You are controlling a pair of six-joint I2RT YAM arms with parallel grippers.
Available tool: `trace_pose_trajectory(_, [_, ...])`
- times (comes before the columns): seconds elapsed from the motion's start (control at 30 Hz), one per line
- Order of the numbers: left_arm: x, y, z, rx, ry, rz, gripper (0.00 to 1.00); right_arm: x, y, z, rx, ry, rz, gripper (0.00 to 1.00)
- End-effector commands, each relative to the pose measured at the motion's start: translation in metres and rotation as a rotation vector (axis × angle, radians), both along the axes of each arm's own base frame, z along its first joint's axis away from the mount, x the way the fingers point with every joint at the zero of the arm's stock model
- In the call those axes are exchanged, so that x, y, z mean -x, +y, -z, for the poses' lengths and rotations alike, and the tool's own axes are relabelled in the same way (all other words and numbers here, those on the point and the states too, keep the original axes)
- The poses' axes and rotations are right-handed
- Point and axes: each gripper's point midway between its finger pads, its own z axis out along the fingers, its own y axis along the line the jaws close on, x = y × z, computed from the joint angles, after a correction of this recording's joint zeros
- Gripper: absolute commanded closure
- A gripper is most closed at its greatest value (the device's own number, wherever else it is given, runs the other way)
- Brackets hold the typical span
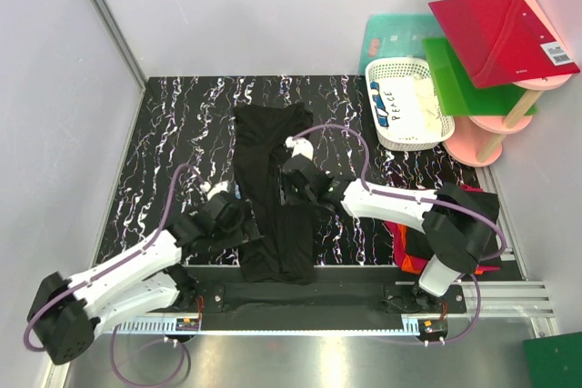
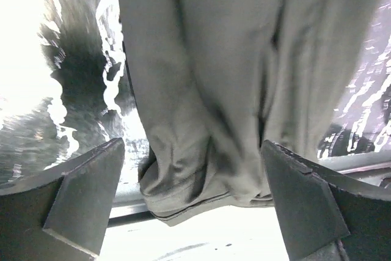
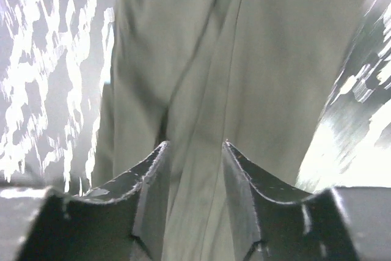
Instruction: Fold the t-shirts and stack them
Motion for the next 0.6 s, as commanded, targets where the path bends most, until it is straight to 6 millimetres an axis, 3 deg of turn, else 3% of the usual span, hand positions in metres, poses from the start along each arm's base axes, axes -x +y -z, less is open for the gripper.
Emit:
trace_pose_trajectory(0.0, [-0.047,0.013,-0.076,-0.040,-0.315,-0.046,0.01,-0.062,-0.013,-0.069,0.015,-0.230,0.096,0.48])
trace_pose_trajectory(0.07, [-0.073,0.014,-0.111,-0.078,-0.431,-0.060,0.02,-0.090,-0.027,-0.065,0.065,-0.249,0.134,0.50])
trace_pose_trajectory(0.1, [-0.087,0.020,-0.122,-0.117,-0.463,-0.093,0.31,-0.106,-0.027,-0.077,0.050,-0.270,0.152,0.54])
trace_pose_trajectory(0.13, [-0.104,0.017,-0.151,-0.123,-0.519,-0.087,0.60,-0.126,-0.039,-0.075,0.050,-0.259,0.170,0.58])
trace_pose_trajectory(0.17, [-0.119,0.013,-0.143,-0.181,-0.481,-0.079,0.92,-0.139,-0.041,-0.060,0.064,-0.230,0.170,0.74])
trace_pose_trajectory(0.2, [-0.134,0.017,-0.148,-0.223,-0.480,-0.076,1.00,-0.156,-0.039,-0.070,0.032,-0.235,0.175,1.00])
trace_pose_trajectory(0.23, [-0.159,0.005,-0.151,-0.248,-0.459,-0.058,1.00,-0.165,-0.037,-0.047,0.029,-0.166,0.144,1.00])
trace_pose_trajectory(0.27, [-0.173,0.003,-0.150,-0.270,-0.438,-0.055,1.00,-0.190,-0.044,-0.060,-0.008,-0.170,0.166,1.00])
trace_pose_trajectory(0.3, [-0.188,0.004,-0.147,-0.287,-0.407,-0.038,1.00,-0.194,-0.042,-0.053,-0.023,-0.118,0.127,1.00])
trace_pose_trajectory(0.33, [-0.212,-0.004,-0.137,-0.314,-0.350,-0.026,1.00,-0.202,-0.042,-0.033,-0.012,-0.073,0.122,1.00])
trace_pose_trajectory(0.37, [-0.225,-0.004,-0.131,-0.331,-0.320,-0.032,1.00,-0.218,-0.045,-0.045,-0.044,-0.081,0.127,1.00])
trace_pose_trajectory(0.43, [-0.256,-0.005,-0.109,-0.352,-0.241,-0.022,1.00,-0.220,-0.040,-0.022,-0.056,0.003,0.089,1.00])
trace_pose_trajectory(0.47, [-0.265,-0.006,-0.101,-0.349,-0.217,-0.018,1.00,-0.228,-0.039,-0.028,-0.077,0.001,0.086,1.00])
trace_pose_trajectory(0.57, [-0.293,0.000,-0.068,-0.335,-0.117,-0.013,1.00,-0.227,-0.036,-0.013,-0.084,0.060,0.058,1.00])
